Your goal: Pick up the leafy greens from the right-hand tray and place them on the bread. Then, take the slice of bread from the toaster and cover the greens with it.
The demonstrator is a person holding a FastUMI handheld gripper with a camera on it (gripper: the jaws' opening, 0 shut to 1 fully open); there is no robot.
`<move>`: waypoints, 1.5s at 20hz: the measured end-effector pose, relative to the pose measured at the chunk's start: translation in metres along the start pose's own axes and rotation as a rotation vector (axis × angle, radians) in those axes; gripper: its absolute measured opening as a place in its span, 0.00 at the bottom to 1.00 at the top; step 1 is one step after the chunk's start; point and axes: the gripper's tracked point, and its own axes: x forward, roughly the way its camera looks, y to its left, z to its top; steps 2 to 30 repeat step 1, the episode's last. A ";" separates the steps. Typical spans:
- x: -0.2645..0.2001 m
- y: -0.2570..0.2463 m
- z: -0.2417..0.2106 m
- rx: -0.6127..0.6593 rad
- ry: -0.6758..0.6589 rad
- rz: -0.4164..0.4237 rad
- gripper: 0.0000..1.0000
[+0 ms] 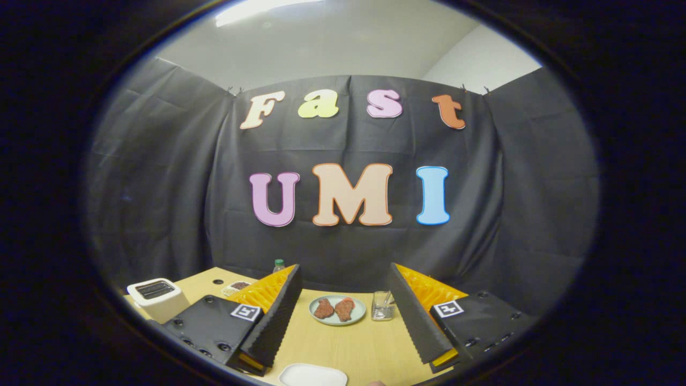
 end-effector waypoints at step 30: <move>0.000 -0.001 0.002 -0.001 -0.006 -0.003 1.00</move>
